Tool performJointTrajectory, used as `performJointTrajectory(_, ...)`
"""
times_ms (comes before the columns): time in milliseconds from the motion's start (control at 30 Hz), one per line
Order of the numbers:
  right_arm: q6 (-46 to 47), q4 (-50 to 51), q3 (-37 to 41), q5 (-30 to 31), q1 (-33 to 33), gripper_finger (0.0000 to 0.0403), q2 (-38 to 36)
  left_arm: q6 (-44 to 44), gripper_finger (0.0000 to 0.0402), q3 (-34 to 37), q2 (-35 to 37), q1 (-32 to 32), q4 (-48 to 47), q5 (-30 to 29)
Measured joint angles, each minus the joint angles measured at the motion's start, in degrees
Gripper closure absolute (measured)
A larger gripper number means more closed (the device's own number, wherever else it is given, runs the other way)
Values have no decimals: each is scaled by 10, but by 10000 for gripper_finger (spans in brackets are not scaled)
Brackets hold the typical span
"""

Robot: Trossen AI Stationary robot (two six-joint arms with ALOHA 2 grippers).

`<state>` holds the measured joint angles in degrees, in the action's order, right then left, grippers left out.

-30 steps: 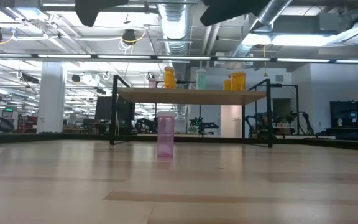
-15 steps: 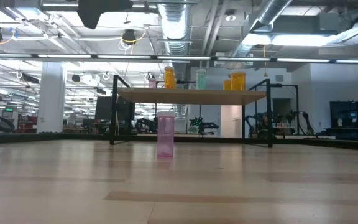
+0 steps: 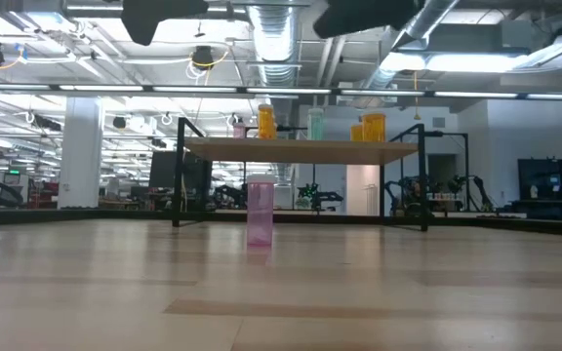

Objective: Pick and place medicine bottles onto shelf by color
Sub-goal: Put the top small pink pill bottle on the shelf aligned with the other small pink pill bottle

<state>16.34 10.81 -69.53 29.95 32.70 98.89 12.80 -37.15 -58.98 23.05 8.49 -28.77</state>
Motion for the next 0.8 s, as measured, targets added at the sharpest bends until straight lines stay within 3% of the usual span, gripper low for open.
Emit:
performJointTrajectory(333,31,-122,135,-1,-31,185,-50,0,212,0,-2,0,-1,0)
performJointTrajectory(800,33,-284,241,-16,-62,192,-49,-15,212,0,-50,-2,34,-10)
